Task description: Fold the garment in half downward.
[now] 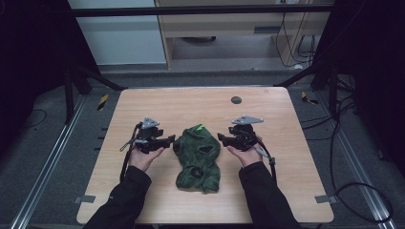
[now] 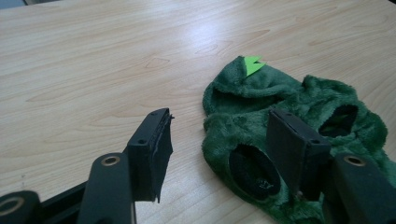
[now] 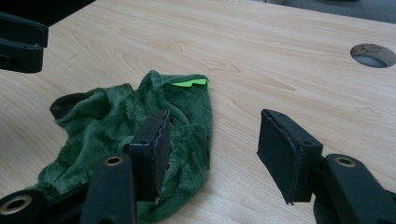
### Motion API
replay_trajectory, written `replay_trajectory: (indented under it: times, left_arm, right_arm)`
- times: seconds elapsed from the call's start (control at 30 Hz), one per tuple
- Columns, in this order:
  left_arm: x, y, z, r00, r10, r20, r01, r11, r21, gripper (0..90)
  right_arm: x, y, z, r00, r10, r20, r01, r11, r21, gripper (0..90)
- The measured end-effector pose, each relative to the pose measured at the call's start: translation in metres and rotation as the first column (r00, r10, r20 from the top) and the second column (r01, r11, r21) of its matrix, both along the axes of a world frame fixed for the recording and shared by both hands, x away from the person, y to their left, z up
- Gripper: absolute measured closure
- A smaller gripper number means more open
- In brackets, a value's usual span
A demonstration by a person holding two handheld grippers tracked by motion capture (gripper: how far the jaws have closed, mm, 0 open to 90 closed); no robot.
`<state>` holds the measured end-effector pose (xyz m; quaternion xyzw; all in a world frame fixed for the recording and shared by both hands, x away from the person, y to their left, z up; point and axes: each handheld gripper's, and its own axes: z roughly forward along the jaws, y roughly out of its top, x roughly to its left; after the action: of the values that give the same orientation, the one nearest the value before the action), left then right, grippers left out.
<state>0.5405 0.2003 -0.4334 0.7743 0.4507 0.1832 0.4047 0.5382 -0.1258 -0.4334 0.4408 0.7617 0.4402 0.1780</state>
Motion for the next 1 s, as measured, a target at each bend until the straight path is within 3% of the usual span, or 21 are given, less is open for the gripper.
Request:
replay_trajectory:
  times: [0.53, 0.87, 1.0]
  left_arm:
    - [0.017, -0.012, -0.011, 0.9997, -0.006, -0.022, 0.007, 0.9997, 0.024, 44.9]
    - [0.029, -0.021, -0.022, 0.9981, -0.009, -0.061, 0.011, 0.9994, 0.034, 49.5]
    - [0.033, -0.023, -0.029, 0.9968, 0.013, -0.079, -0.01, 0.9988, 0.049, 52.1]
  right_arm:
    - [0.02, 0.016, -0.012, 0.9995, 0.006, -0.032, -0.007, 0.9995, -0.031, 44.3]
    - [0.03, 0.018, -0.026, 0.9977, 0.003, -0.068, -0.006, 0.9989, -0.046, 47.7]
    - [0.032, 0.019, -0.03, 0.9968, 0.001, -0.08, -0.005, 0.9987, -0.051, 48.7]
